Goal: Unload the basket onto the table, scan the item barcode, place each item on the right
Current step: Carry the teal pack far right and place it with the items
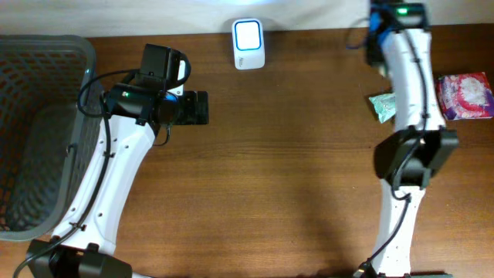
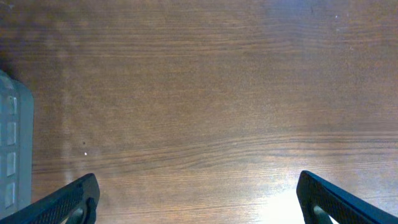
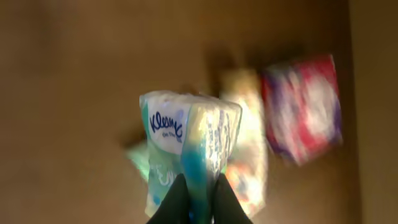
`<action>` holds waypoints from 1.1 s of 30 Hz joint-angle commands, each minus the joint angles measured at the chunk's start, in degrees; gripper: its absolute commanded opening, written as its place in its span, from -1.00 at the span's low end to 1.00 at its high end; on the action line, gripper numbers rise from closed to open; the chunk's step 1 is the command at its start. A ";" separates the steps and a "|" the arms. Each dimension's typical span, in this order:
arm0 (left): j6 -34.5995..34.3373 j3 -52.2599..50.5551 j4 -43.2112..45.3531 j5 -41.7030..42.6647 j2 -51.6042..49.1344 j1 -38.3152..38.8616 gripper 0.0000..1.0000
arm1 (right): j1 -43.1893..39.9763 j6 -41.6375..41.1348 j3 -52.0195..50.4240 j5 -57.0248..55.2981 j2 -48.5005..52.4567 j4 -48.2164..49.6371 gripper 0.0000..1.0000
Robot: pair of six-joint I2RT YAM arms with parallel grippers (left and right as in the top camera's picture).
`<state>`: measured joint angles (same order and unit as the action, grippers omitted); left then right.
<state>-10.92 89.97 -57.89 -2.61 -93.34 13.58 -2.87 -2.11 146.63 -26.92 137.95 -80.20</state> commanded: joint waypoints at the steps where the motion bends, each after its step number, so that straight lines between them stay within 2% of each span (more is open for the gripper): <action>1: 0.31 0.11 -0.09 -0.20 0.13 0.00 0.98 | -8.37 -5.60 -0.50 -0.70 -0.59 -3.78 -0.92; 4: 0.31 0.11 -0.09 -0.20 0.13 0.00 0.98 | -17.20 -7.82 -2.25 6.67 -0.55 -4.04 -0.92; 8: 0.31 0.11 -0.09 -0.20 0.13 0.00 0.98 | -18.51 -7.61 -5.33 15.61 -0.55 -0.55 -0.80; 9: 0.31 0.11 -0.09 -0.20 0.13 0.00 0.98 | -18.12 -7.61 -5.62 16.44 -0.55 0.33 -0.67; 10: 0.31 0.11 -0.09 -0.20 0.15 0.00 0.98 | -17.38 -7.63 -5.64 16.44 -0.55 0.96 0.01; 12: 0.31 0.11 -0.09 -0.20 0.15 0.00 0.98 | -17.07 -7.61 -5.62 16.41 -0.66 -0.11 0.57; 16: 0.31 0.11 -0.09 -0.20 0.13 0.00 0.98 | -17.00 -7.61 -5.51 21.24 -6.47 -5.55 0.62; 17: 0.31 0.11 -0.09 -0.20 0.15 0.00 0.98 | -16.94 -7.28 -5.51 24.98 -10.56 -7.87 0.97; 20: 0.31 0.11 -0.09 -0.20 0.13 0.00 0.98 | -14.08 -6.23 -5.60 26.53 -23.37 -16.24 0.97; 24: 0.31 0.11 -0.09 -0.20 0.15 0.00 0.98 | -5.27 -3.67 -12.31 26.45 -36.68 -17.11 0.97; 28: 0.31 0.11 -0.09 -0.20 0.13 0.00 0.98 | 5.90 -4.59 -33.27 26.82 -56.96 -13.75 0.97; 30: 0.31 0.11 -0.09 -0.20 0.15 0.00 0.98 | 7.85 -4.61 -36.83 31.87 -61.81 -16.41 0.97; 33: 0.31 0.11 -0.09 -0.20 0.15 0.00 0.98 | 7.85 -4.59 -36.85 32.72 -62.31 -17.09 0.97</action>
<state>-10.92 89.95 -57.89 -2.61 -93.34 13.58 4.62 -6.09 110.43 4.43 74.94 -96.97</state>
